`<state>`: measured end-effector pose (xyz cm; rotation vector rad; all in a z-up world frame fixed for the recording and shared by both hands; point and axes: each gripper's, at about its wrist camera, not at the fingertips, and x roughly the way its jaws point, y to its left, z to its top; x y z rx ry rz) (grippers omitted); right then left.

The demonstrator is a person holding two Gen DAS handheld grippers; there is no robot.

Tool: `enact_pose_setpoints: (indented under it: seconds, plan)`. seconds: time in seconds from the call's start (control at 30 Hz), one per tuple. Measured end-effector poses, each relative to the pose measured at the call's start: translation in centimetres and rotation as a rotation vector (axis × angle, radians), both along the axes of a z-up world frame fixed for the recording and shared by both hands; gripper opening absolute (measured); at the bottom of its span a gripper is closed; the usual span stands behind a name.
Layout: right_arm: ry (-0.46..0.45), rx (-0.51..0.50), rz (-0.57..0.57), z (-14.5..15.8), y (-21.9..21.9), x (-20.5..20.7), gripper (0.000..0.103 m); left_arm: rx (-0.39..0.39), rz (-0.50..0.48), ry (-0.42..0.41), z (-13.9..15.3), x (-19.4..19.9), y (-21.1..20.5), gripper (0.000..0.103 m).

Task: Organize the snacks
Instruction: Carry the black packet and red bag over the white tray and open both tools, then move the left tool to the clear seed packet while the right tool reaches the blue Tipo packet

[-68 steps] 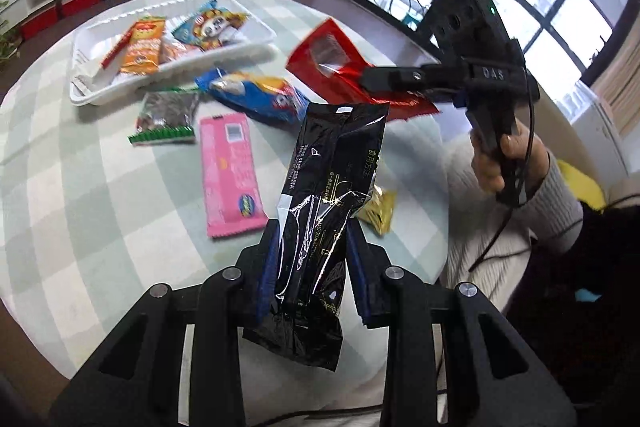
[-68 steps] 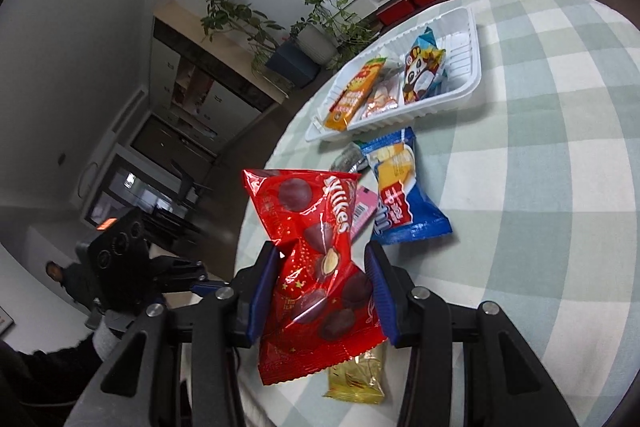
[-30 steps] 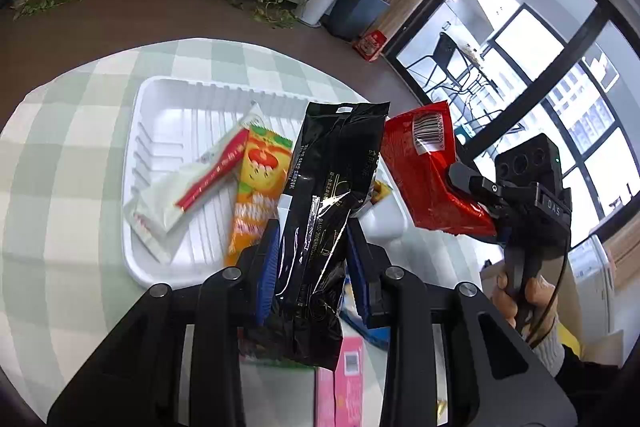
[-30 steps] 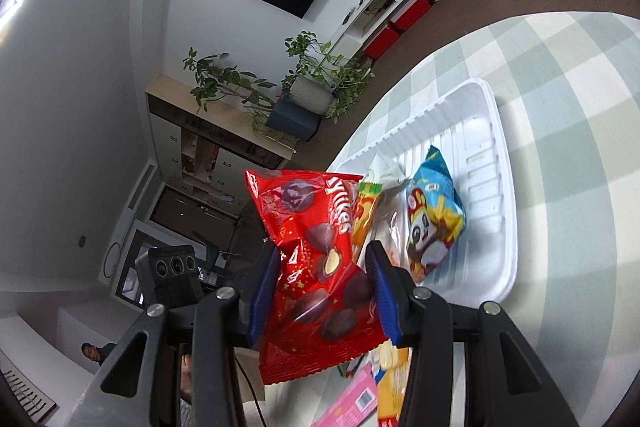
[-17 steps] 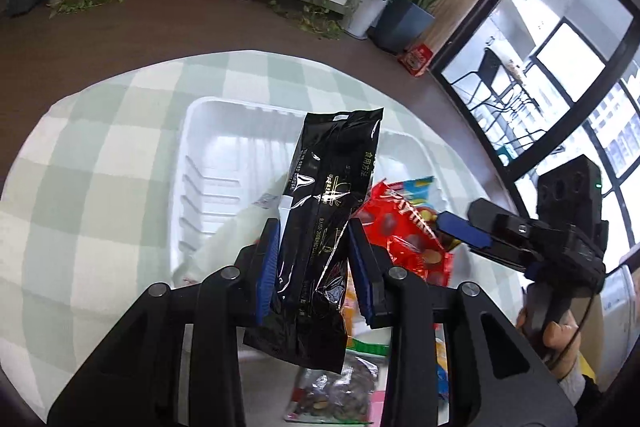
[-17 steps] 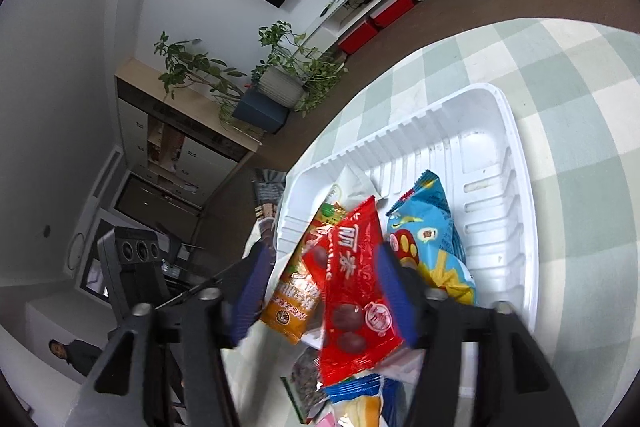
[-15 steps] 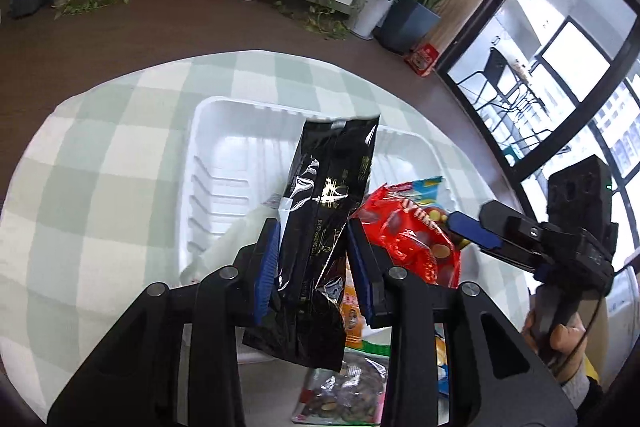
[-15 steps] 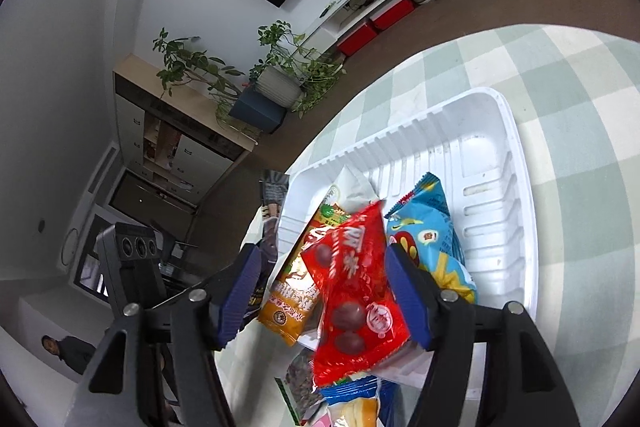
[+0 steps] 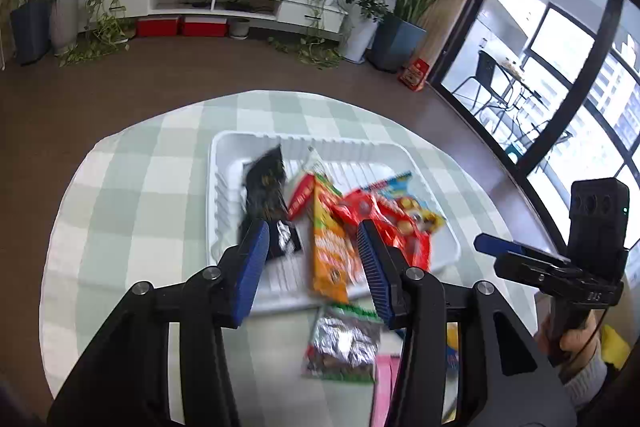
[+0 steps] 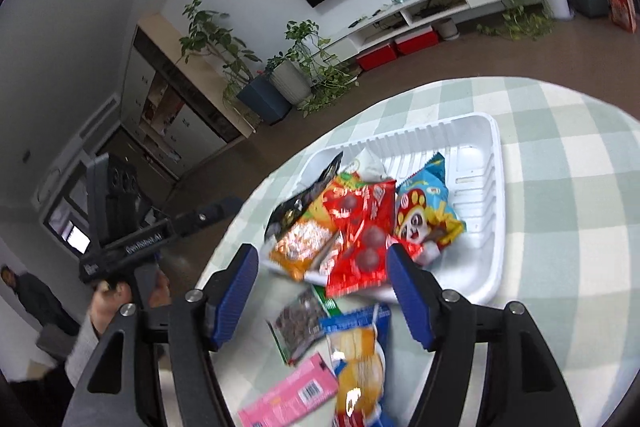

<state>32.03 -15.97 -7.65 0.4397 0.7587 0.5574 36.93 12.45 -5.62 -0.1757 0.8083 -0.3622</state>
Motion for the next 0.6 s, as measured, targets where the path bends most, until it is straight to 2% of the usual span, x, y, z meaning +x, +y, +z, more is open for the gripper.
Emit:
enact_pose_setpoints:
  seconds: [0.1,0.27,0.4,0.6]
  plan:
    - [-0.029,-0.081,0.015,0.1,0.6,-2.4,0.073,0.006,-0.034,0.002,-0.2,-3.1,-0.5,0.051]
    - [-0.024,-0.205,0.054,-1.6,1.7,-5.4,0.073,0.109,-0.092,0.025,-1.8,-6.9,-2.3,0.051]
    - [-0.002,-0.265,0.074,-2.9,2.2,-6.2,0.073,0.116,-0.114,0.059,-3.3,-8.1,-3.1,0.051]
    - [-0.009,-0.323,0.091,-3.0,2.7,-6.9,0.073,0.170,-0.130,0.082,-4.8,-8.4,-3.7,0.051]
